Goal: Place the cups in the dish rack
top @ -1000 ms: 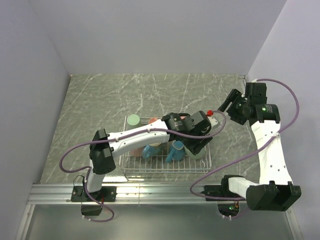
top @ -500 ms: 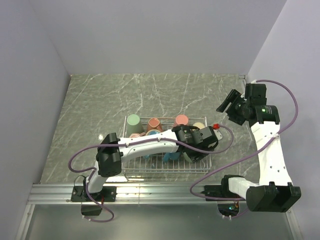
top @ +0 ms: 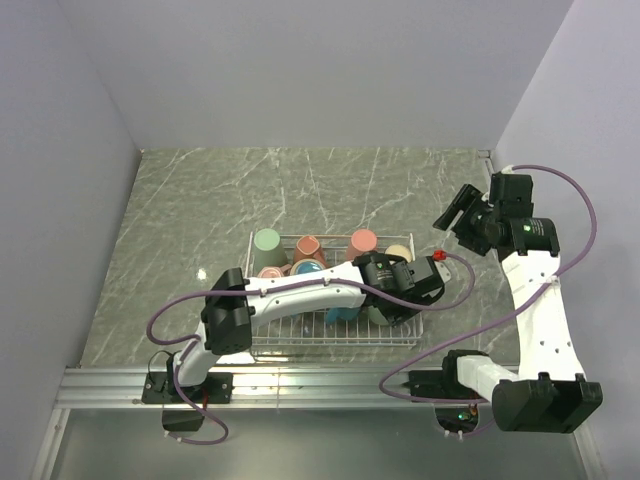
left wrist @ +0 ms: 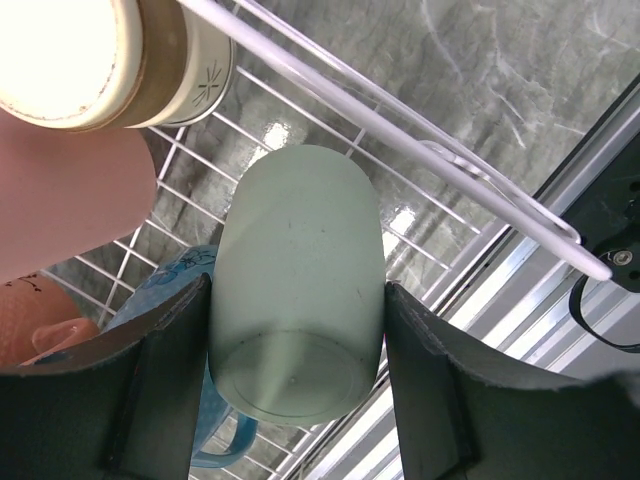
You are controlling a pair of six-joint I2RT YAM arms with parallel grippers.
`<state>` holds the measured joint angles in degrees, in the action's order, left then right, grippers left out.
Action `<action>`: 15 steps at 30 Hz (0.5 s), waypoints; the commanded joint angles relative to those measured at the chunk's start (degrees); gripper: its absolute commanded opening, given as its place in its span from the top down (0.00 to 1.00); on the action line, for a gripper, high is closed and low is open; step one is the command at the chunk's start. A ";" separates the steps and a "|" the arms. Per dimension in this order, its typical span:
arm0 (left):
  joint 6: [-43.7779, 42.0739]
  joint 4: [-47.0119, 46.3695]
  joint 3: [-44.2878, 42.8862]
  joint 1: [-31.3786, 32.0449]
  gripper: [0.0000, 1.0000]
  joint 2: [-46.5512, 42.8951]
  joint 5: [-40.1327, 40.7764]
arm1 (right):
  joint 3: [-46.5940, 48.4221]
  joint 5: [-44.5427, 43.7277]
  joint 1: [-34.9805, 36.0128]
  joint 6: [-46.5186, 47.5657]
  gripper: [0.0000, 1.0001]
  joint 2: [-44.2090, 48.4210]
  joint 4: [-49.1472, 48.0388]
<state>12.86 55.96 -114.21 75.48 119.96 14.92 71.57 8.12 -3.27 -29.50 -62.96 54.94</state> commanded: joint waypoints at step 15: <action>4.45 -0.94 -3.12 1.25 0.23 -0.51 5.56 | -0.73 -0.91 -0.34 1.99 0.23 1.61 -0.18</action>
<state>15.18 56.45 -114.76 76.42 120.29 18.81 70.74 7.99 -3.27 -28.60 -61.84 55.31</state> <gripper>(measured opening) 0.754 0.765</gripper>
